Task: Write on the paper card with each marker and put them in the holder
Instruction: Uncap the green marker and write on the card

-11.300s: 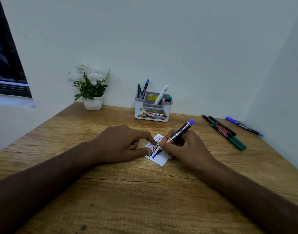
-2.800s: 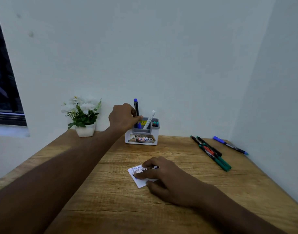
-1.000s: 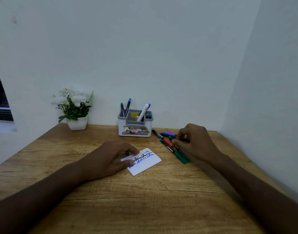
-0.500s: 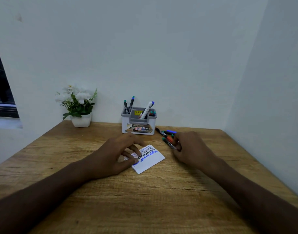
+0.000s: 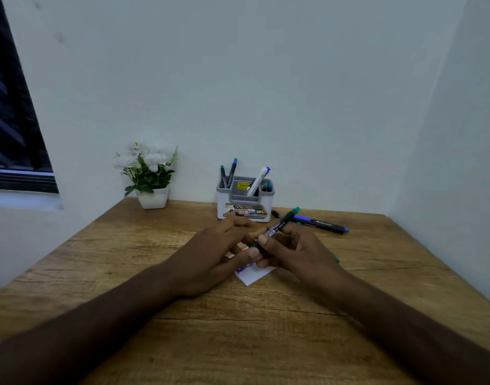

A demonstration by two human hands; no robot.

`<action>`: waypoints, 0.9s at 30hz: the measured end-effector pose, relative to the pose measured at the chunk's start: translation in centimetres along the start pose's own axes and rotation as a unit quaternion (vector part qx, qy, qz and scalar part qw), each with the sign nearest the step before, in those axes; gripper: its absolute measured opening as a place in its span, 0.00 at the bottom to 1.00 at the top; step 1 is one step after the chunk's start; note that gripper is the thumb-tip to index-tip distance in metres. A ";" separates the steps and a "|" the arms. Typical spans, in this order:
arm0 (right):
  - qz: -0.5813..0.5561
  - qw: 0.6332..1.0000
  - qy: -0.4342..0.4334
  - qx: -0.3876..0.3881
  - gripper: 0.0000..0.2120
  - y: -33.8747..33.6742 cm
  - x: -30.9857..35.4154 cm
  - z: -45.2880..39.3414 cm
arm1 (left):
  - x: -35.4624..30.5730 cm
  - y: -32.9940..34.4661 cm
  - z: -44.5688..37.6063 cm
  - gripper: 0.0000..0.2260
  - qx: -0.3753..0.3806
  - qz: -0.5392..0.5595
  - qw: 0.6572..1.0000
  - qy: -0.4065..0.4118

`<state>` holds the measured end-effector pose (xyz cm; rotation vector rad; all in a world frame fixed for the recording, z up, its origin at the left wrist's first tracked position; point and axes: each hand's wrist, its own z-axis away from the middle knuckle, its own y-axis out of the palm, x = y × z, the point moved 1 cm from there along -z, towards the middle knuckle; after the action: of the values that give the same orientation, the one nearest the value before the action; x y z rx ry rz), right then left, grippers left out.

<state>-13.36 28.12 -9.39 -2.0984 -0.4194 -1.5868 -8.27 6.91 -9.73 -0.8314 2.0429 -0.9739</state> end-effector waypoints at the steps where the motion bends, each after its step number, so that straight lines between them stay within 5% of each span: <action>1: -0.007 1.000 -0.001 -0.007 0.09 0.4 -0.3 0.0 | -0.1 0.0 -0.1 0.18 -0.001 -0.034 0.999 -0.001; 8: -0.087 0.994 0.065 -0.012 0.21 1.0 -1.2 -0.7 | 0.2 0.3 -0.3 0.13 0.029 -0.149 0.987 -0.052; 13: -0.089 0.992 0.087 -0.017 0.19 1.0 -0.9 -0.6 | -0.4 0.8 -0.9 0.23 0.027 -0.137 0.988 -0.058; 19: -0.104 0.989 0.102 -0.005 0.30 0.6 -1.1 -0.9 | -0.1 0.9 -0.4 0.06 0.029 -0.096 0.994 -0.054; 27: -0.107 0.989 0.102 0.013 0.27 0.5 -0.6 -0.6 | 0.7 0.8 -0.7 0.15 -0.020 -0.169 0.985 -0.017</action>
<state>-13.72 27.40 -9.91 -1.8978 -0.6062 -1.8863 -9.43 7.00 -10.31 -1.2362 1.9332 -1.0924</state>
